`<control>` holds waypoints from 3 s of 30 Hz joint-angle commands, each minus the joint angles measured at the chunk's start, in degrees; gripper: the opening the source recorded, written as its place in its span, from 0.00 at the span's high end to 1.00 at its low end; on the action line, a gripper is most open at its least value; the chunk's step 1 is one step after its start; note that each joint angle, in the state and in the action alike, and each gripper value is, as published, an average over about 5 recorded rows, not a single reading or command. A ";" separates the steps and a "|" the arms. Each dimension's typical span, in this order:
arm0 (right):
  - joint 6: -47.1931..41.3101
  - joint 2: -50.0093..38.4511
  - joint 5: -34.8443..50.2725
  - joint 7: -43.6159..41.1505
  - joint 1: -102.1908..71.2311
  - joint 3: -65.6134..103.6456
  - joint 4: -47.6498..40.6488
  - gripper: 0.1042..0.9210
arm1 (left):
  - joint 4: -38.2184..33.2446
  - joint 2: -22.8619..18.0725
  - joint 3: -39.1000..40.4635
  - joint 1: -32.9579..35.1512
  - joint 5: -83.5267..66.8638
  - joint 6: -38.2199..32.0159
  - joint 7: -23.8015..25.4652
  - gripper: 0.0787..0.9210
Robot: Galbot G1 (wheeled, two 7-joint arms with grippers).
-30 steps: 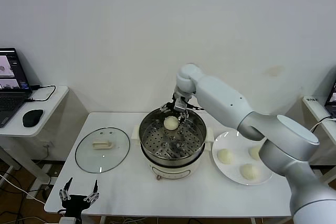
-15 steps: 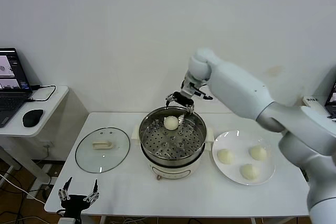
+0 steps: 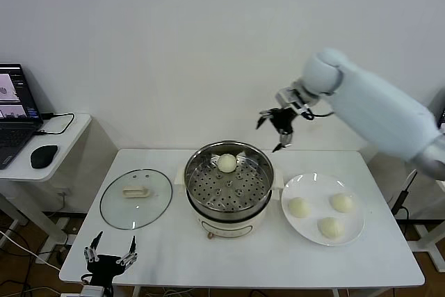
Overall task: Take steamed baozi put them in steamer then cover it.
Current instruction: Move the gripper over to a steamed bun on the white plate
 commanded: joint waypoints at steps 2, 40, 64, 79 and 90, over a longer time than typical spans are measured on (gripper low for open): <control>-25.57 -20.69 -0.22 -1.05 -8.19 2.84 15.88 0.12 | -1.39 0.15 0.50 0.65 0.02 0.48 0.11 0.12; -15.80 -3.67 -19.09 11.00 -35.56 16.20 3.16 0.12 | -0.01 -0.04 -0.41 2.93 0.27 0.63 0.01 0.12; -13.76 -0.76 -21.50 10.92 -34.78 15.65 -2.34 0.12 | 1.44 -0.25 -0.68 2.12 0.28 0.68 0.10 0.12; -13.81 -0.43 -19.79 10.77 -34.61 15.35 -2.78 0.15 | 1.80 -0.33 -0.65 1.78 0.30 0.67 0.08 0.12; -14.65 -3.43 -18.22 9.33 -33.64 15.58 -0.49 0.30 | 1.77 -0.47 -0.45 1.76 0.37 0.62 -0.08 0.12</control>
